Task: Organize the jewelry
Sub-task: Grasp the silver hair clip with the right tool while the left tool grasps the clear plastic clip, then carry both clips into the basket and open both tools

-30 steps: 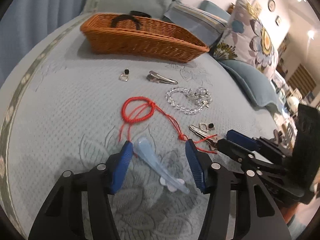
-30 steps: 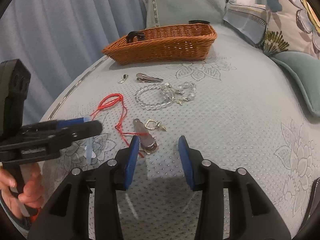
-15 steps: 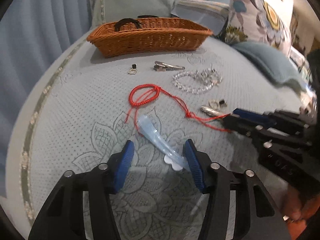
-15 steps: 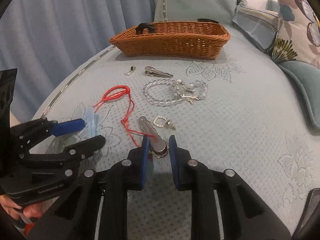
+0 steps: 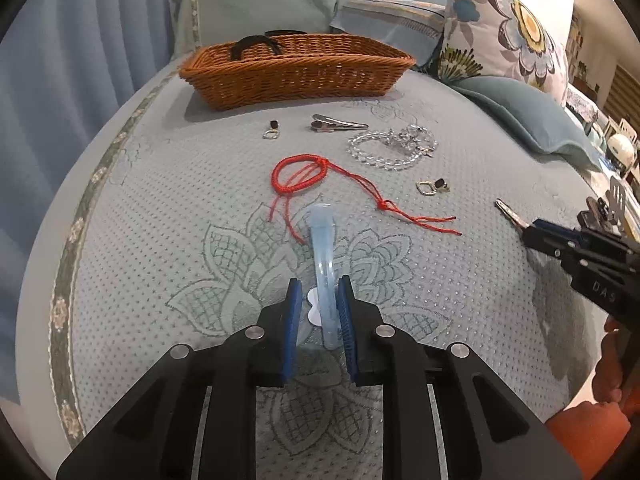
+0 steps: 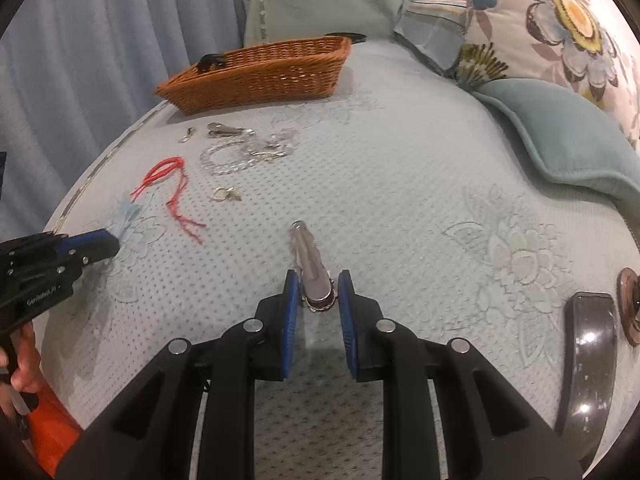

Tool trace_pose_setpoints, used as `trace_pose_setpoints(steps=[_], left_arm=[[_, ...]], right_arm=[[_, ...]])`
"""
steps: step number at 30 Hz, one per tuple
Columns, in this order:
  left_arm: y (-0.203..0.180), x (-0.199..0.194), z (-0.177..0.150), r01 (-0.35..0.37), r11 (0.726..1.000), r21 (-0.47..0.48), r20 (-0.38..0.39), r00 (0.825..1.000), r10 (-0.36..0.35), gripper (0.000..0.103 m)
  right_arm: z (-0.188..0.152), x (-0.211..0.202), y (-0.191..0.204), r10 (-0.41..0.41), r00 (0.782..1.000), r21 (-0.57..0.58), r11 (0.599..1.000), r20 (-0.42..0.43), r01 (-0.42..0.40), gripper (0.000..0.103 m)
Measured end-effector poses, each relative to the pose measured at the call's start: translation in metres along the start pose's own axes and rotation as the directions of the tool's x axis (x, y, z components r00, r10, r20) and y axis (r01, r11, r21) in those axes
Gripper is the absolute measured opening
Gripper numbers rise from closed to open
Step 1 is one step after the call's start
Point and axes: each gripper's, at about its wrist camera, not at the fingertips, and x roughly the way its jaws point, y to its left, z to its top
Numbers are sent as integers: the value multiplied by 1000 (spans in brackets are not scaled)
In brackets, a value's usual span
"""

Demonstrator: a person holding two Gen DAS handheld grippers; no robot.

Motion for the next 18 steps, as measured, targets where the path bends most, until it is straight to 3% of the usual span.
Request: trace_pose_setpoints(steps=[5, 11, 16, 18], left_arm=[[11, -3, -2, 15, 999, -31, 7, 1000, -14, 19], [-1, 0, -2, 12, 1000, -10, 24, 1000, -12, 38], [-9, 4, -1, -19, 1000, 10, 41, 999, 19, 38], [-10, 4, -2, -22, 1000, 11, 47, 999, 21, 33]], right_arm=[[-1, -1, 3, 54, 999, -12, 998, 4, -54, 18], [3, 3, -3, 82, 997, 11, 997, 5, -82, 19], [6, 9, -1, 68, 998, 3, 998, 13, -68, 20], [6, 10, 0, 55, 998, -13, 998, 20, -55, 20]])
